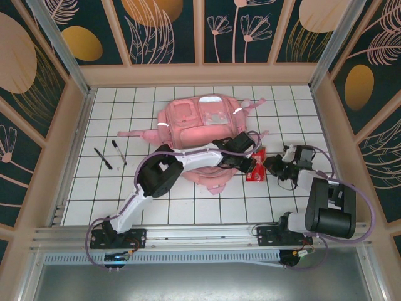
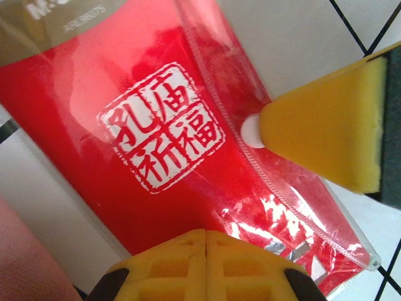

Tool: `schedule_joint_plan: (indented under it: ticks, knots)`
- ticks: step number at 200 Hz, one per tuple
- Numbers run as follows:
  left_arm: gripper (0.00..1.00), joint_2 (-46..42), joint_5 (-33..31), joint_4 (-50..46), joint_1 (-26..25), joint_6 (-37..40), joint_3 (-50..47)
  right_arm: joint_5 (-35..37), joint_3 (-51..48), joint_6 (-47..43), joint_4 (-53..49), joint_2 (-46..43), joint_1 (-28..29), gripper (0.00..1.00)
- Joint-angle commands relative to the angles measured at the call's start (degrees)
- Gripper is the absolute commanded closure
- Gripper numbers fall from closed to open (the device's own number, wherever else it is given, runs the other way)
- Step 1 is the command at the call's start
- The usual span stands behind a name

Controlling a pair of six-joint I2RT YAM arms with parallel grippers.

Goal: Pack the student bag

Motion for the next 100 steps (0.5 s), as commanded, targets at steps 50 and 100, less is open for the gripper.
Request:
schedule_joint_plan:
  ticks: [50,100]
  knots:
    - [0.71,-14.3,-3.6,-5.4,0.9,7.5,1.6,17.7,9.5,1.1,-21.3,-18.9,1.5,1.0]
    - [0.49,-18.3,-22.0,-19.7,2.1,21.8,-1.0,24.6,15.4,3.0,-26.3,-25.5,0.5,1.0]
